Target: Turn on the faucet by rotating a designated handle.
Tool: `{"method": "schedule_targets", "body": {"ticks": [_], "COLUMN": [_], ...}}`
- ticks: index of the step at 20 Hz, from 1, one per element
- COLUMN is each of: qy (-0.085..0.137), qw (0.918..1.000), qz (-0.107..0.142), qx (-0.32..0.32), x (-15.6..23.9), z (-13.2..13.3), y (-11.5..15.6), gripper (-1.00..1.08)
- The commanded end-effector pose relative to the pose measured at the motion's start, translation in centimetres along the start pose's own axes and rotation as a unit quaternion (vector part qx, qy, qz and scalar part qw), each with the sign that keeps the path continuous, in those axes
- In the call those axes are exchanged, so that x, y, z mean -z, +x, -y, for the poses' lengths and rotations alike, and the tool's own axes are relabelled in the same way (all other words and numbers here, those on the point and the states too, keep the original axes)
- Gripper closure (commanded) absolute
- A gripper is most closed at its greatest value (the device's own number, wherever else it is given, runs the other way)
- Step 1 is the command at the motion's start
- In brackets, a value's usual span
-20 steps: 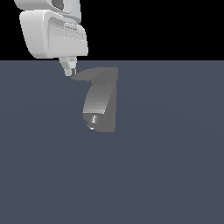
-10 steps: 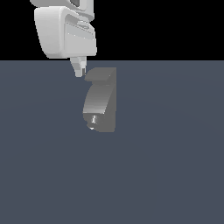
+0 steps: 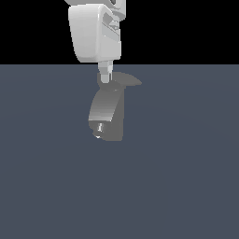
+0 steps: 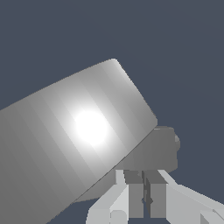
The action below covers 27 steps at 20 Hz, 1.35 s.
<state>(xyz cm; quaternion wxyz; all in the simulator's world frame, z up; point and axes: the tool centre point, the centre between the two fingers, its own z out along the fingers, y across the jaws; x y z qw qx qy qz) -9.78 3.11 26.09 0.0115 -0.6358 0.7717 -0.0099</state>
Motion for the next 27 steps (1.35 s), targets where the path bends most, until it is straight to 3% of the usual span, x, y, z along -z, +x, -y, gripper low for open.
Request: {"method": "schedule_targets", "body": {"ticks": [1,2,3,27], "qy": [-0.015,-0.015,0.0,-0.014], "qw": [0.9998,0.9998,1.0,0.9998], "qz": [-0.003,-0.003,-0.001,-0.003], "qx": [-0.013,-0.013,-0.001,-0.013], "x": [-1.1,-1.1,0.0,-1.3], "z": [-0.6,-0.6,0.0,6.6], "y": [2.7,2.7,1.0,10.4], "gripper": [1.08,1.08,1.08,1.08]}}
